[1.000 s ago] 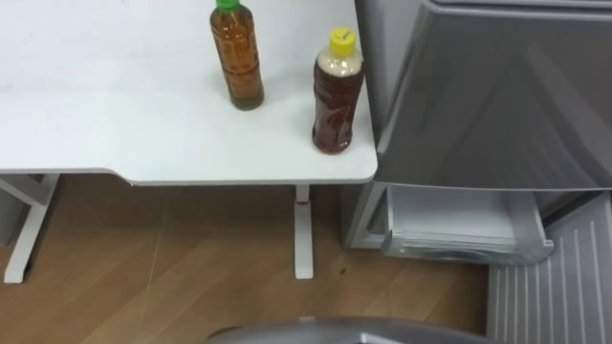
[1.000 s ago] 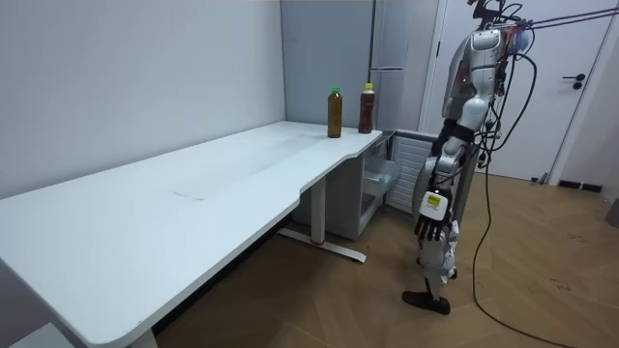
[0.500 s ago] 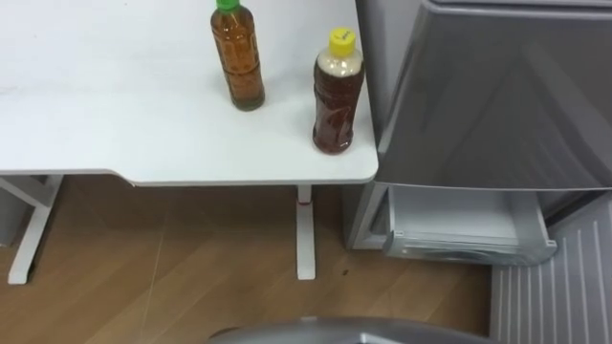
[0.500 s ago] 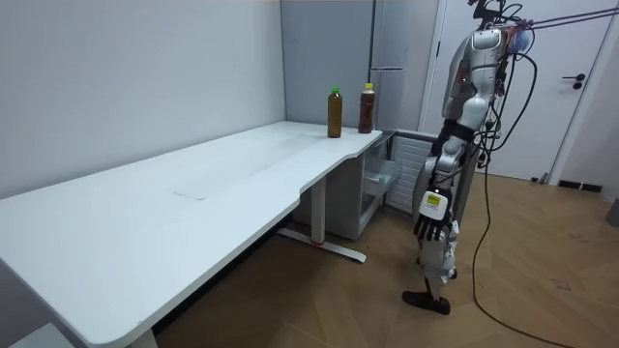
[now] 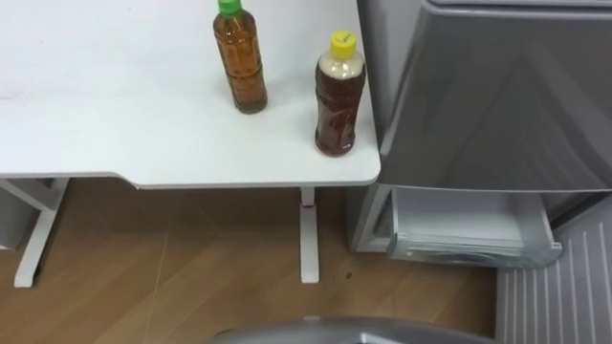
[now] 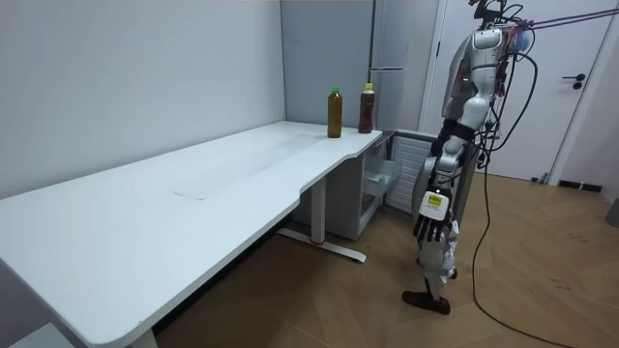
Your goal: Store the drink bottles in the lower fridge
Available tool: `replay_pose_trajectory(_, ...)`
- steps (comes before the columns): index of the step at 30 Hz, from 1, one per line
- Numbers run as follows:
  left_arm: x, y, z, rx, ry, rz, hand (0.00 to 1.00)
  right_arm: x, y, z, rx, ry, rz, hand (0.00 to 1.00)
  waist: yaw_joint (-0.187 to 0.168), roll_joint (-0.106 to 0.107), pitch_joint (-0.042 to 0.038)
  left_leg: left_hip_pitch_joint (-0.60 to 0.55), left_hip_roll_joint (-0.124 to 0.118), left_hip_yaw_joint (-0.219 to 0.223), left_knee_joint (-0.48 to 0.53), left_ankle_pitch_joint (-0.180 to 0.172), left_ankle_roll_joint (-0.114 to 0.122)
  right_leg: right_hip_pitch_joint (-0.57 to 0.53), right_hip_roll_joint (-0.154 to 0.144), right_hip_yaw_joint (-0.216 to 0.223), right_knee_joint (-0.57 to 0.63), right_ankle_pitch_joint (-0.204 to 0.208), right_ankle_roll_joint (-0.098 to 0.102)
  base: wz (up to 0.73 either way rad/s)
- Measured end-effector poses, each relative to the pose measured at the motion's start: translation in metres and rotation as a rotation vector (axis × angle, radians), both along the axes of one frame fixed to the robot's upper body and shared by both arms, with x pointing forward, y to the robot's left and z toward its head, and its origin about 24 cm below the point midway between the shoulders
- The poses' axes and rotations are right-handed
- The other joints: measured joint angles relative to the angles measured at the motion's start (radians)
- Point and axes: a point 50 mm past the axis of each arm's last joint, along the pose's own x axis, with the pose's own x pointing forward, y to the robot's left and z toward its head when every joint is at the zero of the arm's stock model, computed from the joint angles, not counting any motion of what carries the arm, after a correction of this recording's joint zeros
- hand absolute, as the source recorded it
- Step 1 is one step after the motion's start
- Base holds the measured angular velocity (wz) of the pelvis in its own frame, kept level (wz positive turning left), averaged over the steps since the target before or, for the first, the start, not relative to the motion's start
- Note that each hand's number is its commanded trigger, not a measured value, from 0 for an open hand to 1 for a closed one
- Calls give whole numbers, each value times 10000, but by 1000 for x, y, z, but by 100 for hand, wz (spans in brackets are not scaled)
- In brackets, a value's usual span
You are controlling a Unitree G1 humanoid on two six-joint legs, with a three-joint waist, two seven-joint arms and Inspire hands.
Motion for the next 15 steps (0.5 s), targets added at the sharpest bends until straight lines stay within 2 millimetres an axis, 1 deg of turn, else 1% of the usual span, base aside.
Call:
replay_pose_trajectory(2,0,1,0,205,-138,536,0,1,0,0,-20,-46,-36,0,26,8,-6,24,1,-11,31,0,0,7,-2,-11,1,0,0,2)
replay_pose_trajectory(5,1,9,3,814,-597,1851,0,1,-1,0,-61,-58,-32,0,26,4,-2,28,3,-38,73,0,0,21,0,-23,21,1,-3,1)
replay_pose_trajectory(7,12,23,9,1668,-1528,3003,0,2,-2,0,-76,-94,-103,0,120,-17,6,19,2,-64,78,1,2,29,-1,-46,26,2,-3,0)
replay_pose_trajectory(8,16,27,11,1960,-1863,3233,0,2,-2,0,-85,-104,-112,0,158,-22,6,13,3,-70,73,1,2,28,0,-46,27,2,-4,0)
replay_pose_trajectory(10,34,40,21,3029,-3195,4115,0,1,-4,1,-149,-156,-218,0,284,-19,4,17,-2,-71,45,0,2,34,-7,-43,33,2,-3,0)
replay_pose_trajectory(14,46,50,32,4352,-4192,4541,0,-1,-5,1,-226,-279,-287,0,287,-12,-5,107,-7,-58,-40,2,4,39,-4,-13,26,7,-5,-2)
replay_pose_trajectory(15,49,52,35,4696,-4405,4577,0,-3,-6,1,-275,-293,-313,0,284,-38,-19,113,-13,-76,-54,2,4,59,-2,-17,55,7,-5,0)
